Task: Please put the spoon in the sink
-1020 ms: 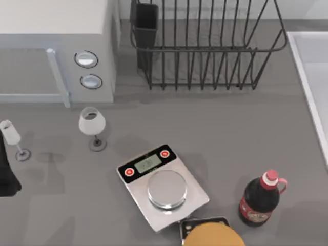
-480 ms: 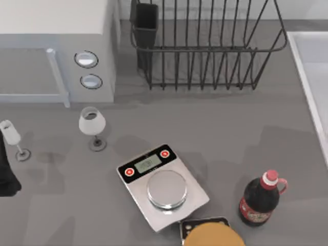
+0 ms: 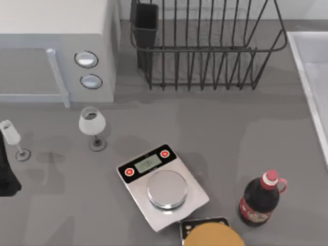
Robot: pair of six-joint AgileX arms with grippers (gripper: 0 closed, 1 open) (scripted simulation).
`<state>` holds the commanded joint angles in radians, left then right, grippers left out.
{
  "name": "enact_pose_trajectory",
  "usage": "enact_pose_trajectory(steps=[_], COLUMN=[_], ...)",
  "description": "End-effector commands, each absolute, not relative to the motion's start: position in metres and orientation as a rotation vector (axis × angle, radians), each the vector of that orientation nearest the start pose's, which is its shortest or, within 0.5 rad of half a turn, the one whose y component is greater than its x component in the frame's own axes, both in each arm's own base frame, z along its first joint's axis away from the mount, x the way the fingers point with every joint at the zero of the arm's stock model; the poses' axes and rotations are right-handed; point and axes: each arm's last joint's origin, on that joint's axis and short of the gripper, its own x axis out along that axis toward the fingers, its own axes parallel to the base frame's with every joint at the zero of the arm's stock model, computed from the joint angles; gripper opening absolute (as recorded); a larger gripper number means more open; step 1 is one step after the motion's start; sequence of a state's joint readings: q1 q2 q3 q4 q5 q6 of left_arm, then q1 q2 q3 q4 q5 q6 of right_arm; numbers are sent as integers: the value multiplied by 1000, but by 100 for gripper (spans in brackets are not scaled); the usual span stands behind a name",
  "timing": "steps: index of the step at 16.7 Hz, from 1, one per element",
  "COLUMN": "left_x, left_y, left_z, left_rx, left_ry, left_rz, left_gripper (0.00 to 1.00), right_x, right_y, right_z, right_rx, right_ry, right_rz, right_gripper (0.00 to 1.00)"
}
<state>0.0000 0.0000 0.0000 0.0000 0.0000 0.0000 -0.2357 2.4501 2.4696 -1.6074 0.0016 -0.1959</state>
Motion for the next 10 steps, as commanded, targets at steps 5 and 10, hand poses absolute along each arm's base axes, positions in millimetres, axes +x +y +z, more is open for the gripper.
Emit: enact_pose_trajectory(steps=[5, 10], left_x=[106, 106], left_y=[-1, -1], left_z=[160, 160], left_rx=[0, 0], left_ry=[0, 0], left_rz=[0, 0], left_gripper=[100, 100], right_x=[493, 500], right_y=[-78, -68], right_z=[210, 201], right_rx=[22, 20], right_ry=[1553, 1543], right_rz=[-26, -29], right_gripper=[0, 0])
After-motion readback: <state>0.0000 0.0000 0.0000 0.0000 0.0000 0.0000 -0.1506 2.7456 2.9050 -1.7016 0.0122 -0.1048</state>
